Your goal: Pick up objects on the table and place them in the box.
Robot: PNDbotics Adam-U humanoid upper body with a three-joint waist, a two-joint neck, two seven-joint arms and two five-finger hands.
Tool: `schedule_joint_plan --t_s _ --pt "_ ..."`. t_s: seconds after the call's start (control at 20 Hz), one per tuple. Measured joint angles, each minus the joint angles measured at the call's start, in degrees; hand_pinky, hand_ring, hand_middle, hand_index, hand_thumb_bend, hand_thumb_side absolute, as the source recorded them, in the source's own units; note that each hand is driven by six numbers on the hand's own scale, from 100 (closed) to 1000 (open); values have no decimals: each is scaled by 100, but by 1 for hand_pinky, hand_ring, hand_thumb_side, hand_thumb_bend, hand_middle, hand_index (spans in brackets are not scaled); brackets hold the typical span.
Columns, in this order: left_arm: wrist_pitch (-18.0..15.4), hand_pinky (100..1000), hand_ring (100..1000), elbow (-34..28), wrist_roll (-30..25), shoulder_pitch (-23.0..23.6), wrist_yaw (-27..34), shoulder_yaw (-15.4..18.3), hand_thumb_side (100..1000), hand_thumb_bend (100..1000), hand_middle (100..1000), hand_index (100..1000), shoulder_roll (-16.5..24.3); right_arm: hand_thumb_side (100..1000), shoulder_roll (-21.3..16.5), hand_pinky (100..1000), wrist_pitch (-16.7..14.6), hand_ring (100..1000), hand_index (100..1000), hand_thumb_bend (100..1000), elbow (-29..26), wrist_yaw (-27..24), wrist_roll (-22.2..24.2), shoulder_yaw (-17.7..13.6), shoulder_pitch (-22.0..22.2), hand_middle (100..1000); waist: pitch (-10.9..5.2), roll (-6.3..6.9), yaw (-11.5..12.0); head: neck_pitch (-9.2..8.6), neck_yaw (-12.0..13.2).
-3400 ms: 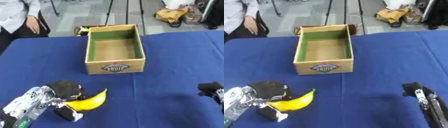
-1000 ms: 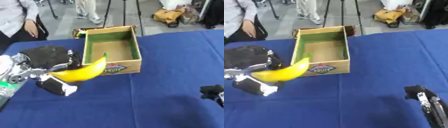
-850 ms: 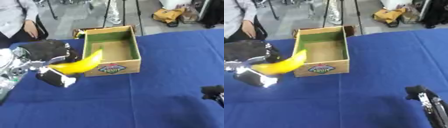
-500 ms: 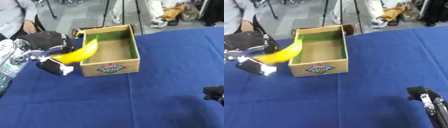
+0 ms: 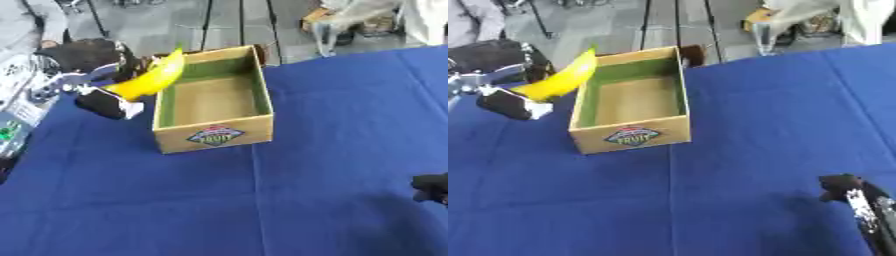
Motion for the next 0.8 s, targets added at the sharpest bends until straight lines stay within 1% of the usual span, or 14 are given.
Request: schedule_joint_plan --t_s 0.4,0.8 --pt "-205 252 518 669 422 -368 -231 197 558 100 431 584 -294 978 -1 775 -10 772 714 100 -21 3 44 24 -72 484 181 58 -199 -131 174" --pt "-304 235 511 1238 935 -578 -564 403 558 100 421 577 -469 975 -2 775 -30 773 714 100 -63 3 117 99 -223 484 336 135 -514 -257 505"
